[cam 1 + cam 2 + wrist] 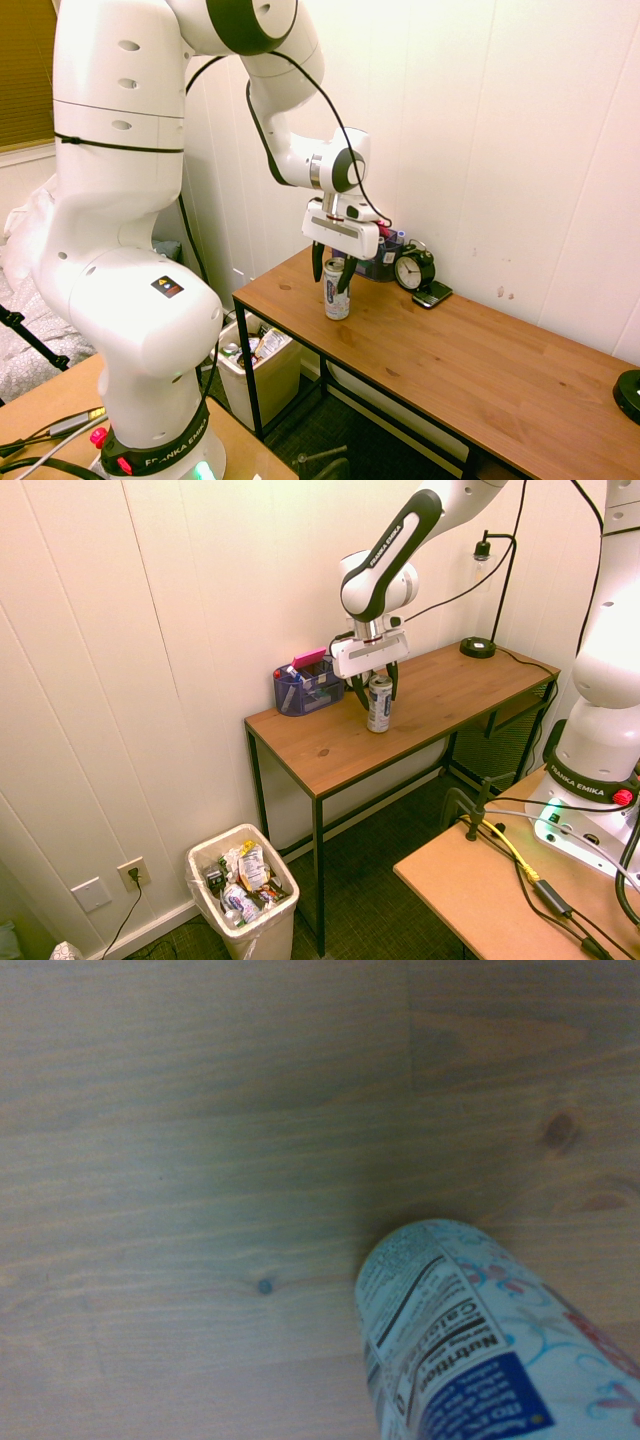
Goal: Throw the can in the trash bin
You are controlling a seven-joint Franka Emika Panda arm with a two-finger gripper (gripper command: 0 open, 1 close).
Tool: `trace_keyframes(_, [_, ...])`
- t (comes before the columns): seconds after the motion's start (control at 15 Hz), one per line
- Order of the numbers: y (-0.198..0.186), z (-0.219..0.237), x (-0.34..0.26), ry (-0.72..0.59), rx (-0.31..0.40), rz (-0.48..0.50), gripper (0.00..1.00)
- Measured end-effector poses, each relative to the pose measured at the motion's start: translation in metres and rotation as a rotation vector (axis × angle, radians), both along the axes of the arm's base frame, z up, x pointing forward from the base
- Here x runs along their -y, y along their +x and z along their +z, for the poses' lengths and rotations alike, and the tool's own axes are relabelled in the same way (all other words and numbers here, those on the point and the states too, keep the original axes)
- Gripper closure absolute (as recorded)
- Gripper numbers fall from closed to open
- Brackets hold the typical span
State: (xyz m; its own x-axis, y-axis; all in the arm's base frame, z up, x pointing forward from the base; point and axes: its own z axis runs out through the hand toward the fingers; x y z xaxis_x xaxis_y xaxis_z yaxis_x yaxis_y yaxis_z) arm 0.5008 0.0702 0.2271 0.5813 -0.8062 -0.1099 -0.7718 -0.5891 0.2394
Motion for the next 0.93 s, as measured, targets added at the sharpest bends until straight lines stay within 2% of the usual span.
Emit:
trace_keyframes(0.33, [0.005, -0.01, 0.0, 0.003, -0.017, -0.009, 1.0])
trace_keyframes(0.67, [0.012, -0.004, 0.002, 0.025, -0.005, -0.022, 1.0])
trace_keyframes(0.8, [0.015, 0.036, -0.02, 0.059, 0.045, 0.004, 1.0])
trace_keyframes(0.93, [0.003, 0.112, -0.073, 0.085, 0.109, 0.061, 1.0])
